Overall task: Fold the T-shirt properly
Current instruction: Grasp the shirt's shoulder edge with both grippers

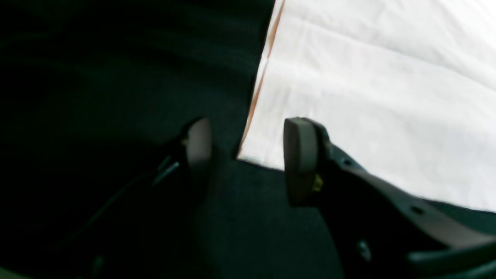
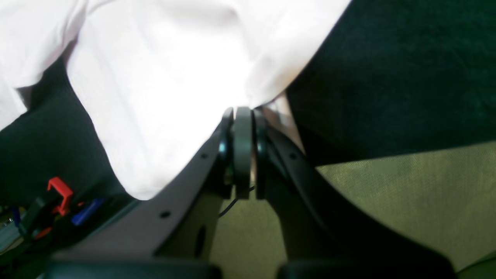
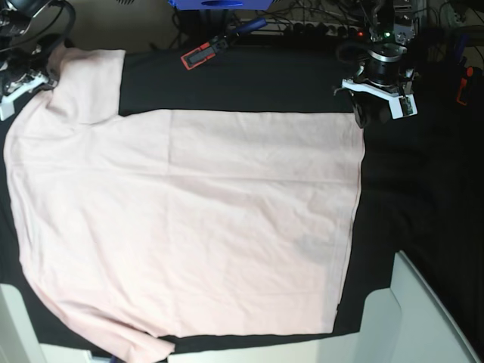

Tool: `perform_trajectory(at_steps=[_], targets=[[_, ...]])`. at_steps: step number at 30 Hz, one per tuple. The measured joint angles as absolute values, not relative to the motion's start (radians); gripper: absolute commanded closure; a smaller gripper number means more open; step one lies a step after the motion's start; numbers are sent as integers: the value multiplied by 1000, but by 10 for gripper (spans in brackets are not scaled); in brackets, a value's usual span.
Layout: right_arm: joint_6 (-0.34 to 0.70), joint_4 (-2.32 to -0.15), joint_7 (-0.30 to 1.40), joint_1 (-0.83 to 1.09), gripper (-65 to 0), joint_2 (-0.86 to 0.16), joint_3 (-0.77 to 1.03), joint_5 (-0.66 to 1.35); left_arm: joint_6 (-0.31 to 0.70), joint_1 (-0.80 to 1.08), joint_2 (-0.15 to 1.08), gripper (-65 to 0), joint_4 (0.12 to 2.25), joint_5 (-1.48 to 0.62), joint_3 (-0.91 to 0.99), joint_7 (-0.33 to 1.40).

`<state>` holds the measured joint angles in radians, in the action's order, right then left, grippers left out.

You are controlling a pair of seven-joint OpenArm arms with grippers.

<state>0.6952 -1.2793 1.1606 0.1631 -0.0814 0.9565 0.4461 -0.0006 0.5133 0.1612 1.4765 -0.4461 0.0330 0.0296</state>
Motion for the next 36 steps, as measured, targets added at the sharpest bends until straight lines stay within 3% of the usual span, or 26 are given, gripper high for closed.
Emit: perform_trajectory(at_steps=[6, 12, 34, 36], targets=[[695, -1279, 1150, 172, -3, -81, 957, 446, 0, 507, 164, -307, 1454, -446, 35, 26], [695, -1279, 1150, 172, -3, -80, 957, 446, -1, 488, 162, -443, 1358, -447, 39, 27], [695, -1279, 1150, 173, -3, -79, 957, 446, -1, 429, 125, -442, 1339, -447, 28, 22], [695, -1279, 1150, 173, -3, -80, 957, 446, 34, 427, 125, -442, 1337, -528, 33, 22]])
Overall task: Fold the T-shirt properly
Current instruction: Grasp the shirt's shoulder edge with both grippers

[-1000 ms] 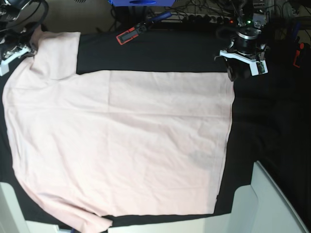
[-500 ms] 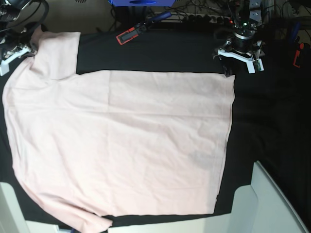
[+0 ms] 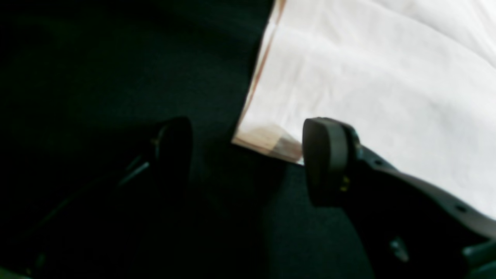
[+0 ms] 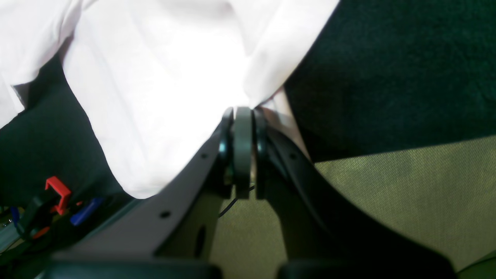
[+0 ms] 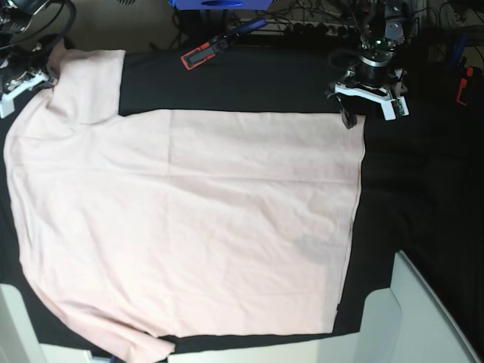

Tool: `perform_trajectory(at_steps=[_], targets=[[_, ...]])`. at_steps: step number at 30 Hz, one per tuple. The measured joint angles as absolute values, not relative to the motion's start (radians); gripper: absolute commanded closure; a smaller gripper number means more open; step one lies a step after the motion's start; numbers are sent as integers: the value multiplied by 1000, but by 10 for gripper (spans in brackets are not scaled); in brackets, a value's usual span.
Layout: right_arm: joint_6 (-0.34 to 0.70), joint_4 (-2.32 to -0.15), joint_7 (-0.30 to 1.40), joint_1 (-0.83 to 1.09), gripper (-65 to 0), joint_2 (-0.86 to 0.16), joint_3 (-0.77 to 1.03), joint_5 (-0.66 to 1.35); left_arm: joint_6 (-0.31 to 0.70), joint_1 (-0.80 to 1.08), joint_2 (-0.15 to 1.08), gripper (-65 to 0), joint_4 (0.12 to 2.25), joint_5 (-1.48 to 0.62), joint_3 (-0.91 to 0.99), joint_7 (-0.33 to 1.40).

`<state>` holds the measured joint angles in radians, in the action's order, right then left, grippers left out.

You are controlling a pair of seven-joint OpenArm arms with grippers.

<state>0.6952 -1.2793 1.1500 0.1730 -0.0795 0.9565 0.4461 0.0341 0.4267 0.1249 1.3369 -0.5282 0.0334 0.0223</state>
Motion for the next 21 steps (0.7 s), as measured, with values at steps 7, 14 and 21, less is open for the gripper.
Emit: perform_trajectory(at_steps=[7, 14, 21], targets=[[695, -1279, 1150, 173, -3, -82, 955, 446, 124, 442, 165, -442, 1338, -842, 26, 22], [695, -1279, 1150, 173, -3, -83, 955, 446, 129, 475, 153, -442, 1340, -843, 25, 26], [695, -1280, 1150, 172, -3, -82, 955, 447, 125, 448, 157, -442, 1314, -842, 30, 20]])
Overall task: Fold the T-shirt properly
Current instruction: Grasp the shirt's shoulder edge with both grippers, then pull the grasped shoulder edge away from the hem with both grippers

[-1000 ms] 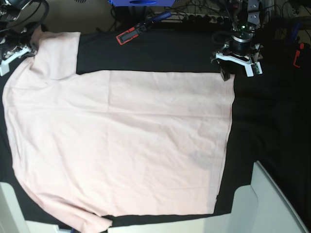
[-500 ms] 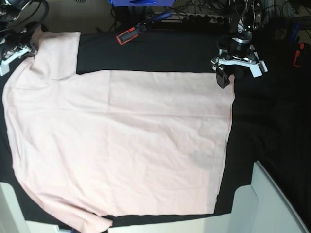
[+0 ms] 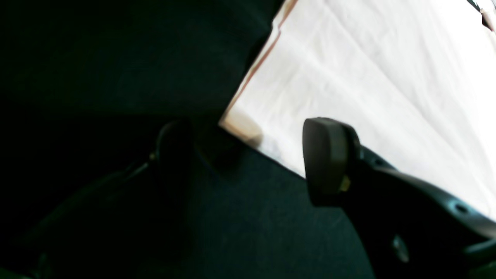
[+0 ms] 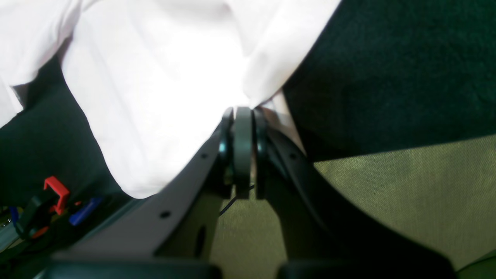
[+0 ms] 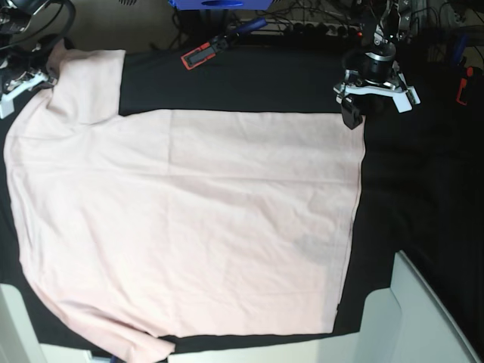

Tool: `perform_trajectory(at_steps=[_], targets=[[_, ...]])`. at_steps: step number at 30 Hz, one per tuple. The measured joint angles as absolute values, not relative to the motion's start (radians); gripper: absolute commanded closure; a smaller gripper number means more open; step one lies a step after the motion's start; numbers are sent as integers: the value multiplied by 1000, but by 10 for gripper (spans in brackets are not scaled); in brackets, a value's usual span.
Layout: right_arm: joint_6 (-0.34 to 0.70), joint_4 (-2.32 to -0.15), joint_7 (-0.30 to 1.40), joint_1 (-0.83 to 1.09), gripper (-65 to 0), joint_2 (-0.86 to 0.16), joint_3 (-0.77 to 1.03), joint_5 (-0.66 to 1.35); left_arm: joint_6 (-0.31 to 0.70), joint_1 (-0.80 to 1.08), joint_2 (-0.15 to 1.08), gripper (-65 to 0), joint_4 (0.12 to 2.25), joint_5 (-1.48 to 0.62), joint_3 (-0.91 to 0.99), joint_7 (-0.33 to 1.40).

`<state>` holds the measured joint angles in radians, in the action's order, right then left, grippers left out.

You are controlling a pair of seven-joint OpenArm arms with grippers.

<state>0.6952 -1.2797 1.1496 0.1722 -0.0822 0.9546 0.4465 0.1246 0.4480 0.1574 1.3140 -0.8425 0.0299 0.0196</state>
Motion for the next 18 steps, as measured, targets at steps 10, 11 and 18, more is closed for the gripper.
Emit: perform_trajectory(at_steps=[10, 11, 18], targets=[[695, -1279, 1150, 173, -3, -82, 955, 446, 136, 374, 158, -442, 1229, -840, 30, -16], [695, -1279, 1150, 173, -3, -81, 955, 446, 136, 374, 158, -442, 1228, -840, 30, -18], [695, -1279, 1150, 173, -3, -80, 955, 446, 131, 374, 170, -442, 1232, -839, -39, -43]])
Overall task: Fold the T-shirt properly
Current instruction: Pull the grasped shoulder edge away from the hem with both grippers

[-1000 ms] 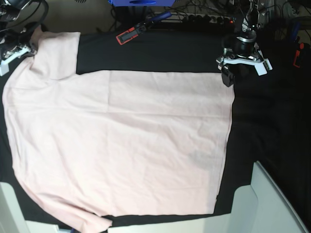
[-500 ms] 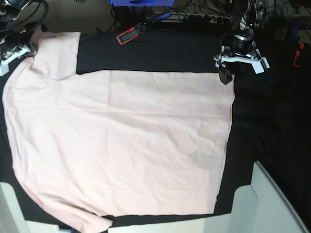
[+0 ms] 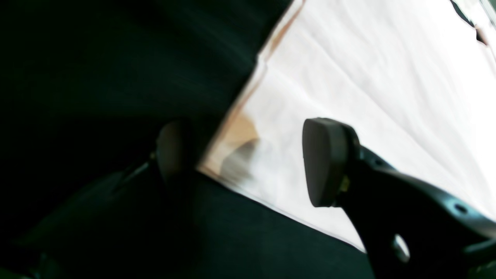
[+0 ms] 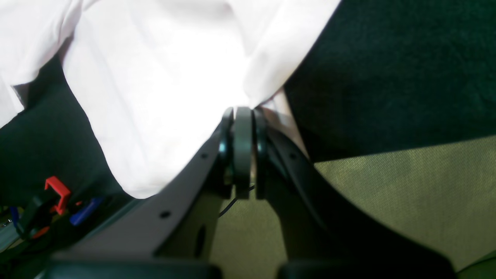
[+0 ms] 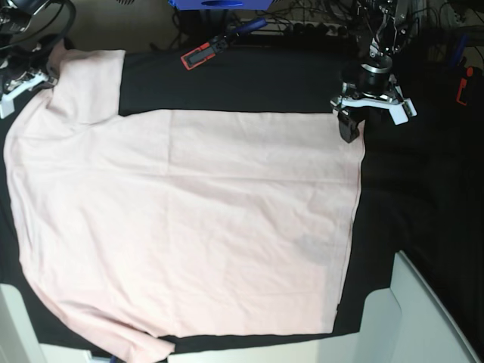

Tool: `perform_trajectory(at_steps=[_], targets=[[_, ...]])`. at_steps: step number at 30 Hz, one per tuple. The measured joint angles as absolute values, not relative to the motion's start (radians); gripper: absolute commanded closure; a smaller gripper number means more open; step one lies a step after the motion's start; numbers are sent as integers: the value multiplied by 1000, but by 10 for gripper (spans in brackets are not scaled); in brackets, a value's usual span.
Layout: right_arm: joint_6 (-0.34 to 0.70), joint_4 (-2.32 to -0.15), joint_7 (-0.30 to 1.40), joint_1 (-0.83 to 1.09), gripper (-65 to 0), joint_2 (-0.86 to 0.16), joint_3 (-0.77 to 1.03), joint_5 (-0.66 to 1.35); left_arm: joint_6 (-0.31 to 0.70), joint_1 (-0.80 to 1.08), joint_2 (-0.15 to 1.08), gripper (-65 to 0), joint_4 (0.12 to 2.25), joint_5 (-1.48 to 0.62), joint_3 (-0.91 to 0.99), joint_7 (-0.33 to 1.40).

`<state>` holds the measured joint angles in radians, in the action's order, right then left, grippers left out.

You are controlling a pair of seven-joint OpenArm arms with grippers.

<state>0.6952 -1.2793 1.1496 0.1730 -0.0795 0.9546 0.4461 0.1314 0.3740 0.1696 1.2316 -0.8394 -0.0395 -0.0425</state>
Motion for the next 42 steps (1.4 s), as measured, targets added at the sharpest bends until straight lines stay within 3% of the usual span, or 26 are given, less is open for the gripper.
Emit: perform_trajectory(at_steps=[8, 10, 16, 18, 42], targets=[[695, -1279, 1150, 173, -3, -80, 955, 446, 140, 352, 159, -425, 1230, -840, -80, -31], [695, -1279, 1150, 173, -3, -79, 955, 446, 138, 352, 158, -361, 1230, -839, -78, -30], [695, -1279, 1150, 173, -3, -80, 955, 446, 131, 355, 158, -45, 1224, -846, -74, 1], [695, -1280, 1150, 173, -3, -80, 955, 446, 131, 355, 157, 0, 1221, -842, -74, 6], [695, -1323, 1101, 224, -1, -137, 949, 446, 130, 432, 180, 0, 1338, -840, -72, 14]])
